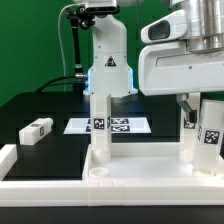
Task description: Assemble desk
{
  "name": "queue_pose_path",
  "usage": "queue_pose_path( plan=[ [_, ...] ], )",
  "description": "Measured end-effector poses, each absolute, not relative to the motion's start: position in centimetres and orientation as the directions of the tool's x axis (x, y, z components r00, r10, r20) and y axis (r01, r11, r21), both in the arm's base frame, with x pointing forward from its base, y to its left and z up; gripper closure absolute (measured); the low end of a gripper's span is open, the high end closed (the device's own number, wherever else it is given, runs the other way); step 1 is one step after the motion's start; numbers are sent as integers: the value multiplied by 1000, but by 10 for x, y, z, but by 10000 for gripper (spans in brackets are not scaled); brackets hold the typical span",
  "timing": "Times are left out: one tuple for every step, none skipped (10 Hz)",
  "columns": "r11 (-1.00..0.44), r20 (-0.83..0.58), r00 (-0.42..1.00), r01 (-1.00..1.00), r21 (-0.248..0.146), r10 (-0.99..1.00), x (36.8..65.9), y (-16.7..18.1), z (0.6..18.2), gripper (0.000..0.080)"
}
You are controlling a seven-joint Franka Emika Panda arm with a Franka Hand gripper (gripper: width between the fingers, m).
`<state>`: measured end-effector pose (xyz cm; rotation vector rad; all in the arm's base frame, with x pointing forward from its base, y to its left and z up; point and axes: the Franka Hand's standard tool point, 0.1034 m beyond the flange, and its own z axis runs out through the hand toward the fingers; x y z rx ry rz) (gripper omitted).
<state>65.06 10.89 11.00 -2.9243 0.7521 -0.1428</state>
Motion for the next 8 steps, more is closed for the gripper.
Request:
queue_pose_path(
  plan=[
    [-806, 45, 810, -574, -142, -585, 651, 105, 110, 490],
    [-697, 14, 702, -704, -138, -712, 649, 102, 109, 498],
    [-532, -22, 540, -835, -141, -841, 647, 100, 107, 498],
    [-313, -68, 325, -938, -148, -943, 646, 98, 107, 503],
    [-128, -118, 145, -982, -140, -982, 646, 101, 107, 503],
    [29, -160, -9, -992, -125, -987, 647, 102, 107, 503],
    [99, -168, -77, -987, -124, -983, 646, 102, 106, 503],
    [97, -168, -75, -987, -125, -983, 646, 102, 106, 502]
  ],
)
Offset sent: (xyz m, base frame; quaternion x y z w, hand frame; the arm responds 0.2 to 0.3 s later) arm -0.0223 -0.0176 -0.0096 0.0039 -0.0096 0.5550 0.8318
